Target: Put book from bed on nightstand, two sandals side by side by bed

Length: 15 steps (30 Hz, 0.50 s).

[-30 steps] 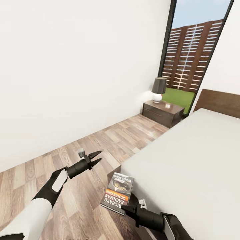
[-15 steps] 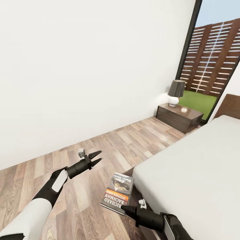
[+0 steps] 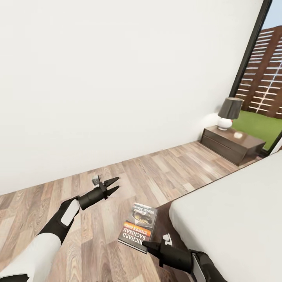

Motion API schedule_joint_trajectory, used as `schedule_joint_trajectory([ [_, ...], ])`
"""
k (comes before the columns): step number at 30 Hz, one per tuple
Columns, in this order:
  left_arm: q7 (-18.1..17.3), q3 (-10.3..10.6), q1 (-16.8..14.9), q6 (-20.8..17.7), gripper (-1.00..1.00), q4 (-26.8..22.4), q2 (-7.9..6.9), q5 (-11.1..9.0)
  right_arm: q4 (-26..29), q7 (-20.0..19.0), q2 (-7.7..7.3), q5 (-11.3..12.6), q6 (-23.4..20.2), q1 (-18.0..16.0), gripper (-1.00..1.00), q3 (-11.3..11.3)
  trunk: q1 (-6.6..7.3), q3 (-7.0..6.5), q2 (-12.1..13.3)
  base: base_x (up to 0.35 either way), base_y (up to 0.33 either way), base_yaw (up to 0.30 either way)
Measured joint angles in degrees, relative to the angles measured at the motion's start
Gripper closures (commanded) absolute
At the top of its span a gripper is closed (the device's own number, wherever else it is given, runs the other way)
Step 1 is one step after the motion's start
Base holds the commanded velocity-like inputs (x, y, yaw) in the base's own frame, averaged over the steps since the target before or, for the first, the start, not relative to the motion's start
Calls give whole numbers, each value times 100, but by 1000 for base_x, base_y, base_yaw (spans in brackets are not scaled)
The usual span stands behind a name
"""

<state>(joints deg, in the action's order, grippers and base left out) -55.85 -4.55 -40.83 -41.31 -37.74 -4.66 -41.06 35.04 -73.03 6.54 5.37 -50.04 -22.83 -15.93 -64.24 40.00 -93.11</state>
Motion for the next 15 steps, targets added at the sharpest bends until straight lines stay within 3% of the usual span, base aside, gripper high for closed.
schedule_joint_trajectory([
  [15, 0, 0, 0, 0, -100, 0, 0, -1, 0, 0, 0, -2, 1, 0, 100, 2, 330, -269, 602, 0, 0, 282],
])
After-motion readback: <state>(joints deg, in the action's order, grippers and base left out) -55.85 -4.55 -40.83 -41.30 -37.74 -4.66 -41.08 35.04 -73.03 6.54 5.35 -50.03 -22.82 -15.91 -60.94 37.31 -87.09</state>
